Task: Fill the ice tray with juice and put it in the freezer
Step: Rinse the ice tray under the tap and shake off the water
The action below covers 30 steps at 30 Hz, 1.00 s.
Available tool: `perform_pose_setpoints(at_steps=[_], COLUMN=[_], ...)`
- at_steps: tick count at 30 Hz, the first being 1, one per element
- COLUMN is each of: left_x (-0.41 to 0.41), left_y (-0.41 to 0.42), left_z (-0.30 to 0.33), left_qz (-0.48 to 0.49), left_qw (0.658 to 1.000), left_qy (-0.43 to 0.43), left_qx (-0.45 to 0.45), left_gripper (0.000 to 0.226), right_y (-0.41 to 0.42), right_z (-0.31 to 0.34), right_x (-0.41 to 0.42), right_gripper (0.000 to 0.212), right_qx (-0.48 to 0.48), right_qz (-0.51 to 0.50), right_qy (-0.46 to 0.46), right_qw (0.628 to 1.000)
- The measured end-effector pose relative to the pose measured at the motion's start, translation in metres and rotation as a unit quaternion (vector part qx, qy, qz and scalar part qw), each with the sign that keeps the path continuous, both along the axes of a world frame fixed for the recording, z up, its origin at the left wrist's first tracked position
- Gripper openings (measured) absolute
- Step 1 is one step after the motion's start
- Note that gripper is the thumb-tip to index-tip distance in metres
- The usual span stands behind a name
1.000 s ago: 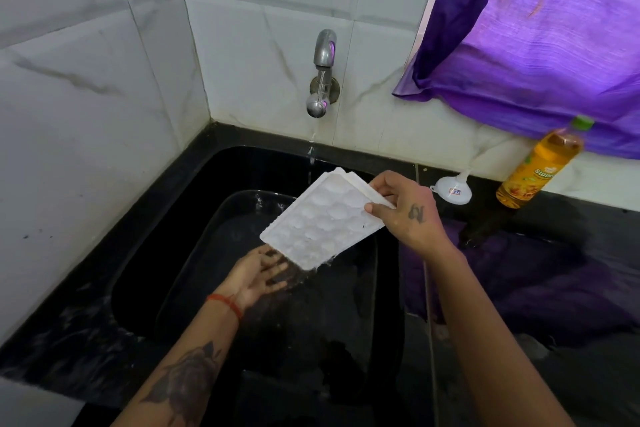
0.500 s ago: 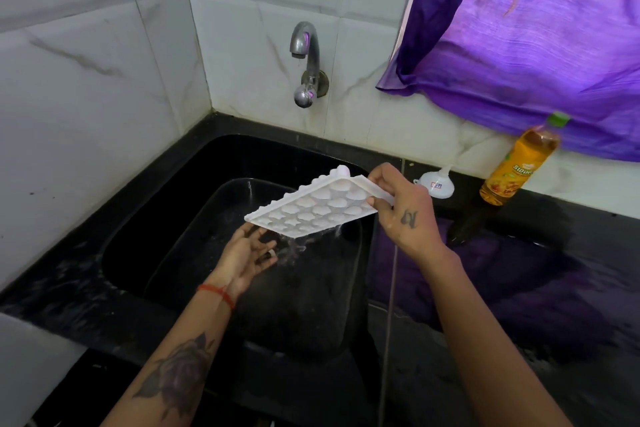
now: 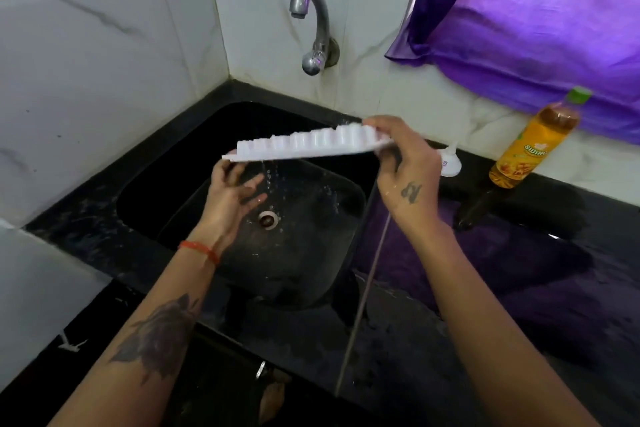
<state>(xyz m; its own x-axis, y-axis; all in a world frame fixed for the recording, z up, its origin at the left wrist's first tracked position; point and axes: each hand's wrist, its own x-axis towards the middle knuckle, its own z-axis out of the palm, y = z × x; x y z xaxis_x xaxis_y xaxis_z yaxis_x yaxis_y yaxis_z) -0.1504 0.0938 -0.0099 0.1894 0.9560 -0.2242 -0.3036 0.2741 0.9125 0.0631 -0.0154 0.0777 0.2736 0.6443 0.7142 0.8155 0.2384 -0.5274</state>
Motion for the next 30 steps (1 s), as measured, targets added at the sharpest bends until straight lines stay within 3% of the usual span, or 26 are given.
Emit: perform_pose_setpoints(at_steps=[2, 4, 6, 11, 13, 15, 16, 19, 21, 25, 30], left_x=[-0.003, -0.01, -0.017, -0.014, -0.011, -0.014, -0.018, -0.026, -0.024, -0.032, -0.032], left_y=[-0.013, -0.02, -0.015, 0.026, 0.035, 0.038, 0.039, 0.056, 0.072, 0.071, 0.077], left_z=[-0.018, -0.037, -0.041, -0.029, -0.031, -0.041, -0.046, -0.042, -0.038, -0.052, -0.055], left_qz=[-0.02, -0.034, -0.045, -0.066, -0.085, -0.108, -0.117, -0.121, -0.121, -0.172, -0.119], left_qw=[0.995, 0.984, 0.989, 0.996, 0.993, 0.984, 0.982, 0.99, 0.99, 0.967, 0.972], left_qy=[0.087, 0.147, 0.125, 0.057, 0.085, 0.132, 0.134, 0.067, 0.058, 0.184, 0.2], left_qx=[-0.055, -0.097, -0.071, 0.012, -0.006, -0.054, -0.056, 0.023, 0.053, -0.033, -0.017], left_gripper=[0.042, 0.042, 0.056, 0.078, 0.077, 0.077, 0.079, 0.087, 0.095, 0.085, 0.074], right_y=[-0.005, -0.011, -0.012, 0.023, 0.029, 0.029, 0.027, 0.034, 0.045, 0.046, 0.045], right_z=[-0.03, -0.054, -0.058, -0.04, -0.055, -0.072, -0.077, -0.068, -0.065, -0.086, -0.079], right_x=[-0.007, -0.008, -0.005, -0.012, -0.019, -0.022, -0.022, -0.021, -0.026, -0.042, -0.03], right_gripper=[0.044, 0.036, 0.038, 0.05, 0.044, 0.031, 0.029, 0.038, 0.03, 0.03, 0.036], right_qx=[-0.099, -0.213, -0.186, -0.003, -0.051, -0.197, -0.222, -0.069, -0.016, -0.229, -0.254], right_qz=[0.048, 0.05, 0.011, -0.062, -0.053, -0.02, -0.026, -0.09, -0.104, -0.07, -0.079], right_qy=[0.006, 0.013, 0.03, 0.025, 0.027, 0.041, 0.05, 0.061, 0.049, 0.101, 0.237], right_qw=[0.994, 0.976, 0.982, 0.998, 0.997, 0.979, 0.974, 0.992, 0.993, 0.966, 0.934])
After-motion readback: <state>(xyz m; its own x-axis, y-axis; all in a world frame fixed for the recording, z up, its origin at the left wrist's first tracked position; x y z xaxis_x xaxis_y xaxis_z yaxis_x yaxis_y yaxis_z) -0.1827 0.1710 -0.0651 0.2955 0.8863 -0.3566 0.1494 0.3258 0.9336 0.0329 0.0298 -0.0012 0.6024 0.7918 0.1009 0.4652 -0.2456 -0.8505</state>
